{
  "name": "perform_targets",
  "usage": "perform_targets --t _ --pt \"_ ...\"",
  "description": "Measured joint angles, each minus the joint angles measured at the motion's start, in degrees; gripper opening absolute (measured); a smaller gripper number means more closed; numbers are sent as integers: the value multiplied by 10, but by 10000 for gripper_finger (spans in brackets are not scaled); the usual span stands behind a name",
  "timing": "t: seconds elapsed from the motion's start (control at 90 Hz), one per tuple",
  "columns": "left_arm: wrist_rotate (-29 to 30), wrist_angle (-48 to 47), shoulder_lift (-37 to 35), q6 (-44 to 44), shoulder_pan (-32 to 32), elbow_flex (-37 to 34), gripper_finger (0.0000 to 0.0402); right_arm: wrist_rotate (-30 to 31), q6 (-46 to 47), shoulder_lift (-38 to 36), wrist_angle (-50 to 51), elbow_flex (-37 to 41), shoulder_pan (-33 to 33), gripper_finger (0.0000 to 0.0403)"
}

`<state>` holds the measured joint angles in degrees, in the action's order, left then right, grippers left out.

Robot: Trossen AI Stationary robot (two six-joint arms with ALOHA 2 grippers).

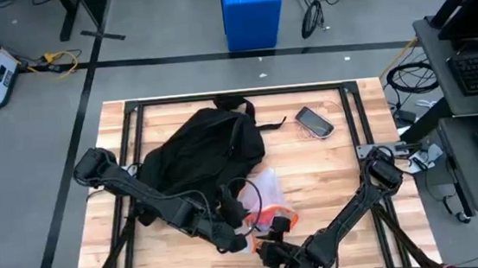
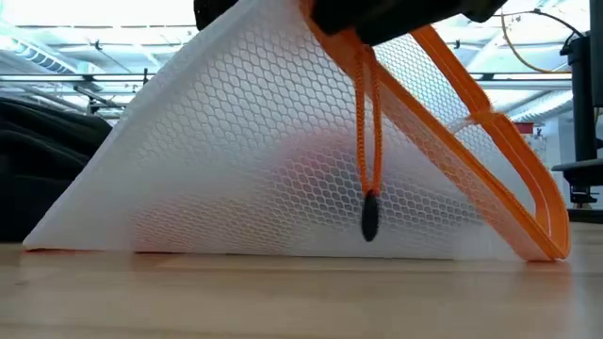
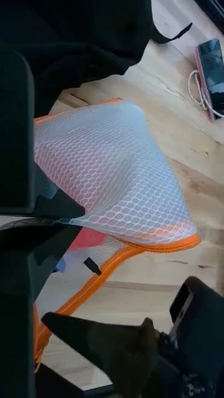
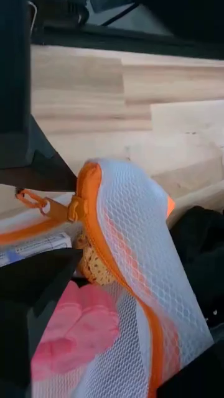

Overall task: Unpack backpack
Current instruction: Close the orange zip bag

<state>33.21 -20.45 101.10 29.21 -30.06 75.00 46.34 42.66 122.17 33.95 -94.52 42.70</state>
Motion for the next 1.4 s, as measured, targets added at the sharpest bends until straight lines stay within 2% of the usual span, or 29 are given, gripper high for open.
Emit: perform_targets --t 0.122,0.356,0.411,1.289,1.4 --pt "0 -1 0 0 0 0 0 0 2 0 8 0 3 120" --pt "0 -9 0 0 0 0 0 0 -10 0 12 0 13 19" --pt "0 -9 0 1 0 0 0 -1 -14 0 11 0 13 7" --pt "-3 -10 0 4 -1 0 0 -2 -12 0 10 0 16 0" --pt "-4 -11 0 4 -1 0 0 -8 -9 0 10 0 22 15"
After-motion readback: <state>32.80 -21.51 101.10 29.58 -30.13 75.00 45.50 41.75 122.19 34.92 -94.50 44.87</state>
